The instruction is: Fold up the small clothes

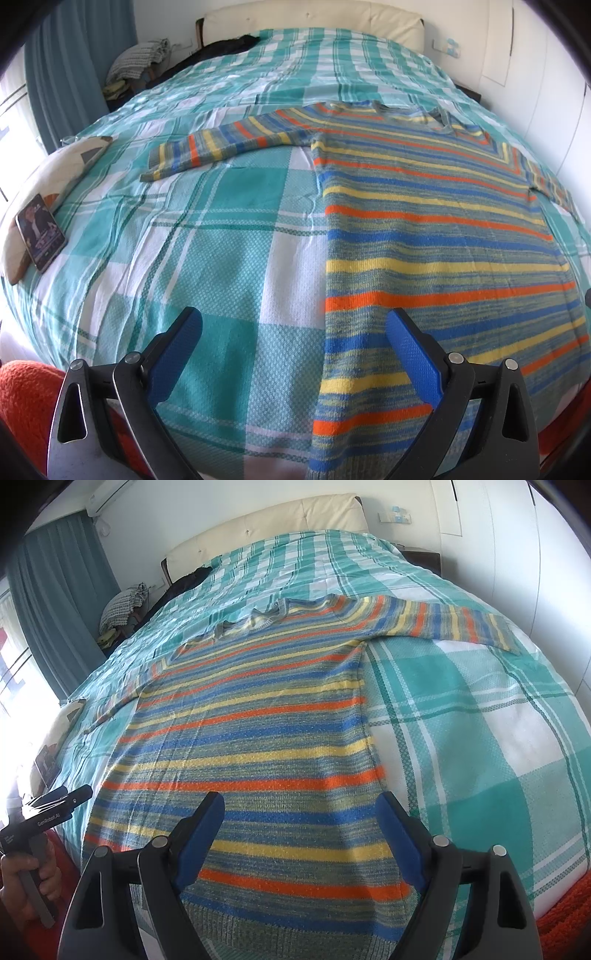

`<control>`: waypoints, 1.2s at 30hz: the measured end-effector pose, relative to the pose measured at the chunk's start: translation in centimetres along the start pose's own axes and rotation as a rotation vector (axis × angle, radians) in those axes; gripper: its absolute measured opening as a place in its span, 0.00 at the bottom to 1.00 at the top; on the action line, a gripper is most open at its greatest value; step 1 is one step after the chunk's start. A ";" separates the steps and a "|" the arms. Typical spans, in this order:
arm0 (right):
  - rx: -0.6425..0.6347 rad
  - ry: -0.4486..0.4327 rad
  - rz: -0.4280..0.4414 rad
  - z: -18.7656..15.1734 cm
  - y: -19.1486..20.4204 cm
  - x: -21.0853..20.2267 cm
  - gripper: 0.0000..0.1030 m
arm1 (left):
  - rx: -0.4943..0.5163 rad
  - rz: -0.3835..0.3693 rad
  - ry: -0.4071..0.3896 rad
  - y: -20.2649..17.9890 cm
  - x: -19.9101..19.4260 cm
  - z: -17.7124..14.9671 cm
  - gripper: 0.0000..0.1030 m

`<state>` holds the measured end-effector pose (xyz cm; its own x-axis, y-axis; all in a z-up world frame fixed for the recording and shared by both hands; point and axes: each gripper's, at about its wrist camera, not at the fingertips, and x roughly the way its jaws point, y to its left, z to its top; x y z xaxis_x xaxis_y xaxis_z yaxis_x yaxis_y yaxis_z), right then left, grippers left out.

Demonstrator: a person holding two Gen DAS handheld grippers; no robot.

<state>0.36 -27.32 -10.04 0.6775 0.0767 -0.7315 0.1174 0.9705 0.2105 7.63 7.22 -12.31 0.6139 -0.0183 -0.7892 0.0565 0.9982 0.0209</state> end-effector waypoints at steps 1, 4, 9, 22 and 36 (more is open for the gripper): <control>0.001 0.000 0.001 0.0 0.0 0.0 0.81 | 0.000 0.000 0.000 0.0 0.0 0.0 0.97; 0.014 -0.003 0.010 0.2 -0.2 -0.2 0.81 | 0.001 0.002 -0.004 0.0 0.0 0.0 0.97; 0.093 -0.071 0.078 4.9 -4.0 -1.5 0.81 | -0.011 0.005 -0.006 0.8 0.0 -0.1 0.97; 0.664 -0.053 0.020 17.4 -31.4 6.6 0.67 | 0.015 0.043 0.045 0.1 1.3 -0.5 0.97; 0.681 0.060 -0.052 19.1 -33.0 11.6 0.35 | 0.028 0.047 0.094 -0.3 2.8 -0.6 0.97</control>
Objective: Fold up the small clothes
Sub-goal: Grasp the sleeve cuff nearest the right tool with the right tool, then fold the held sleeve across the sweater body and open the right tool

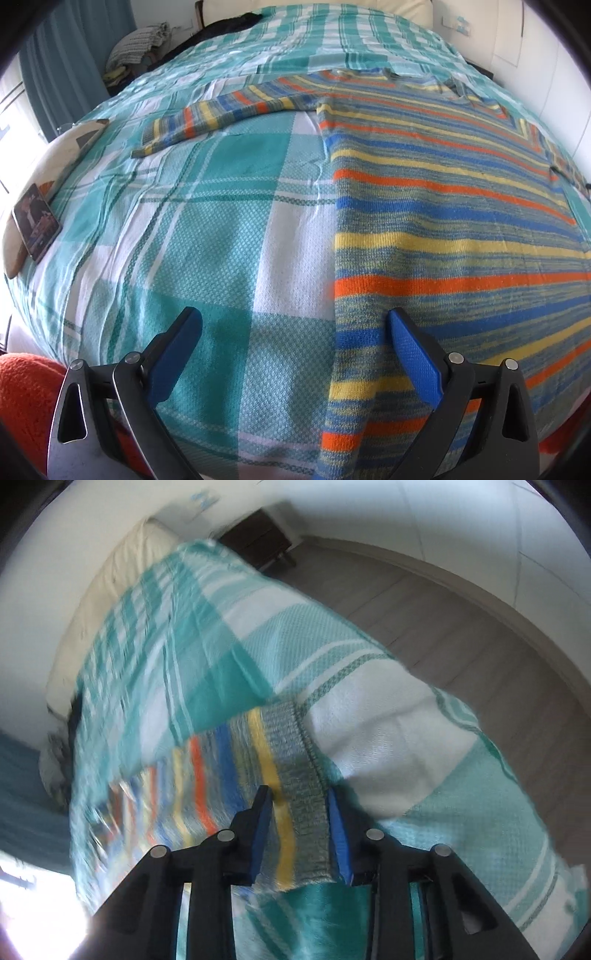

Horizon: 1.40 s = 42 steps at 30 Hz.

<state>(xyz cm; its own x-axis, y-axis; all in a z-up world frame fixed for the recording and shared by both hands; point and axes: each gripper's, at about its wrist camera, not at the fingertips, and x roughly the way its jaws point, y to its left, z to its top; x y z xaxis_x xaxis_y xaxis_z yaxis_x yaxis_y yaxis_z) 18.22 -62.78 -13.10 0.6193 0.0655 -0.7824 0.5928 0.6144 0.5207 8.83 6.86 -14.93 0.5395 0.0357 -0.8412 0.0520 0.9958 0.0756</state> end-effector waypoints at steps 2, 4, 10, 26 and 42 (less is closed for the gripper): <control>0.030 -0.012 0.043 0.0 -0.2 -0.8 0.44 | -0.005 -0.004 0.004 0.2 0.0 -0.1 0.97; 0.006 -0.010 0.017 -0.2 0.0 -1.2 0.44 | -0.015 -0.012 0.012 0.3 0.2 0.0 0.97; -0.063 0.029 -0.048 -0.6 0.2 1.0 0.42 | -0.009 -0.002 0.012 0.0 0.4 0.0 0.97; -0.442 -0.081 0.129 -3.0 19.3 -7.0 0.07 | -0.071 -0.090 0.022 0.7 -0.1 0.6 0.97; -0.570 0.114 0.373 -15.0 31.4 1.5 0.57 | -0.159 -0.124 0.015 3.2 -1.1 1.2 0.97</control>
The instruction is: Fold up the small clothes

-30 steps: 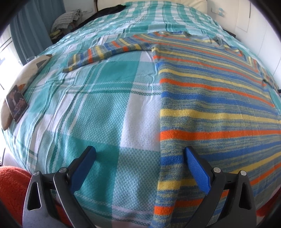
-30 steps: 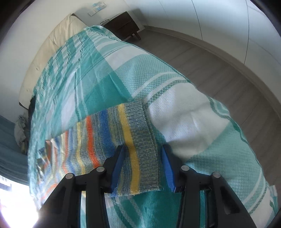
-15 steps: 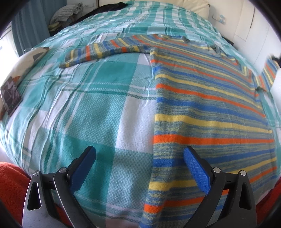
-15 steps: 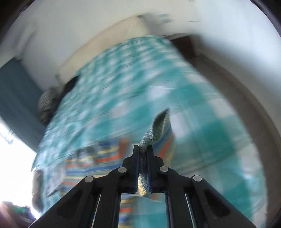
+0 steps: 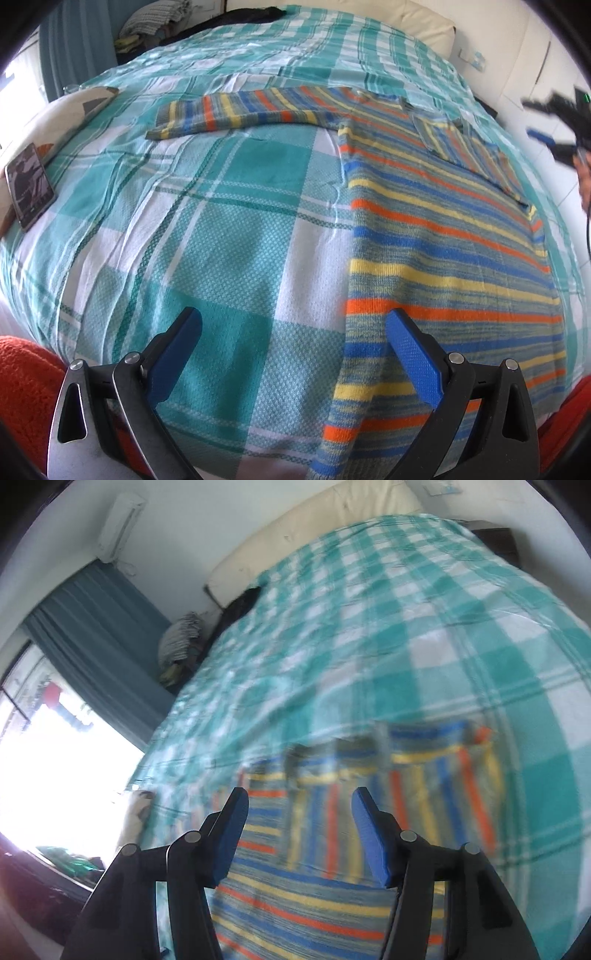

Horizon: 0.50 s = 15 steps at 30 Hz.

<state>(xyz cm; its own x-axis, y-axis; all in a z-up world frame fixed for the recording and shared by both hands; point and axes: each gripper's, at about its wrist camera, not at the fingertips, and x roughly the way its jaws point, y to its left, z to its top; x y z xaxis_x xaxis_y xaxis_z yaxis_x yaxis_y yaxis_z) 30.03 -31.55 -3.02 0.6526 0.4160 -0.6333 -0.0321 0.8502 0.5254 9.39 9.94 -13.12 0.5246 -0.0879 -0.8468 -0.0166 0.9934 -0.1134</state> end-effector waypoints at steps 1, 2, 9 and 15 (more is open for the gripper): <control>-0.001 0.002 -0.043 -0.7 -1.2 -0.7 0.57 | -0.008 -0.007 0.005 0.0 0.1 0.1 0.97; -0.006 0.003 -0.079 -1.1 -2.4 -1.2 0.57 | -0.012 -0.011 0.009 0.1 0.1 0.1 0.97; -0.076 0.037 -0.347 -10.5 -8.9 -6.6 0.57 | 0.013 0.003 0.014 -0.6 0.4 -0.2 0.97; -0.068 -0.002 -0.423 -17.5 -9.2 -11.7 0.57 | 0.040 0.012 0.026 -1.3 1.0 -0.5 0.97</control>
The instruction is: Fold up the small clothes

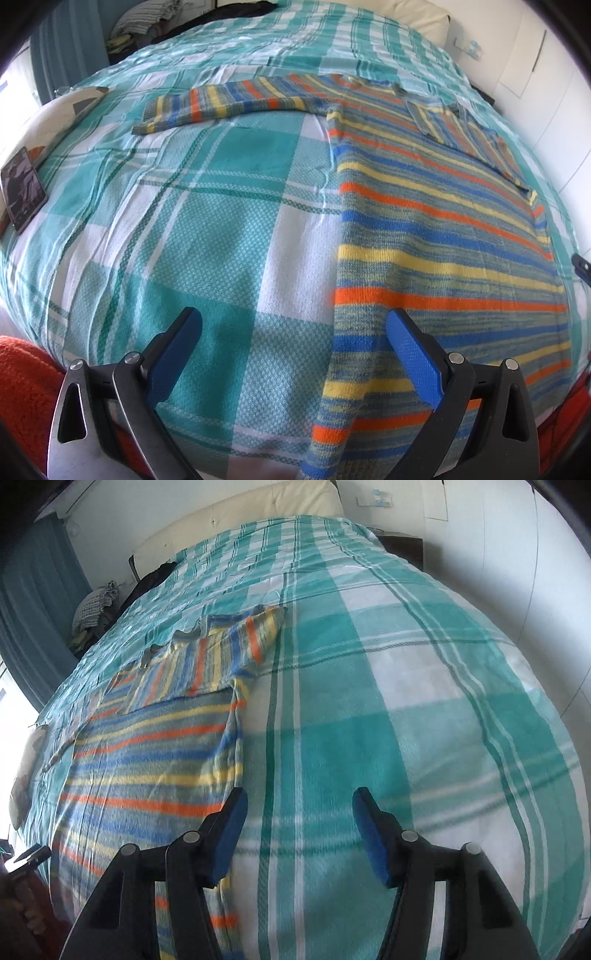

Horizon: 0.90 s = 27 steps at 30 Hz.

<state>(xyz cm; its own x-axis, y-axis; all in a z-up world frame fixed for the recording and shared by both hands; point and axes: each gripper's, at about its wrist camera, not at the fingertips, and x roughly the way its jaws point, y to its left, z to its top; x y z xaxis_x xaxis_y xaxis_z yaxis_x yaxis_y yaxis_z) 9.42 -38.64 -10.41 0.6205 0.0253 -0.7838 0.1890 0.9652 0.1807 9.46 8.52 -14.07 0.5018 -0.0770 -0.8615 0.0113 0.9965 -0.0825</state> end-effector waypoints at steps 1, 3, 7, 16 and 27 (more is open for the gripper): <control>-0.004 -0.026 -0.010 -1.1 0.1 -1.2 0.59 | 0.007 0.002 0.001 -0.2 0.1 0.0 0.97; -0.008 -0.070 -0.031 -2.8 0.6 -3.1 0.68 | 0.022 0.009 0.003 -0.5 0.4 0.0 0.97; -0.019 -0.121 -0.059 -3.8 1.9 -5.6 0.71 | 0.052 0.017 0.008 -1.1 0.6 -0.2 0.97; 0.031 -0.162 0.000 -5.1 5.7 -7.4 0.84 | 0.091 0.030 -0.014 -1.6 0.0 -0.6 0.97; -0.217 -0.166 -0.036 -7.1 10.7 -6.7 0.84 | 0.078 0.040 -0.020 -1.2 -0.2 -0.5 0.97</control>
<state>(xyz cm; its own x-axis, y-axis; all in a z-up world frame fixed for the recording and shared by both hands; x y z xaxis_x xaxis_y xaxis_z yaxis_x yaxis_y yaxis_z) 1.91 -26.69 -7.43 0.7363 -0.0358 -0.6758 0.0565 0.9984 0.0087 8.88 7.28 -14.04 0.5203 -0.0373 -0.8532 0.0578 0.9983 -0.0083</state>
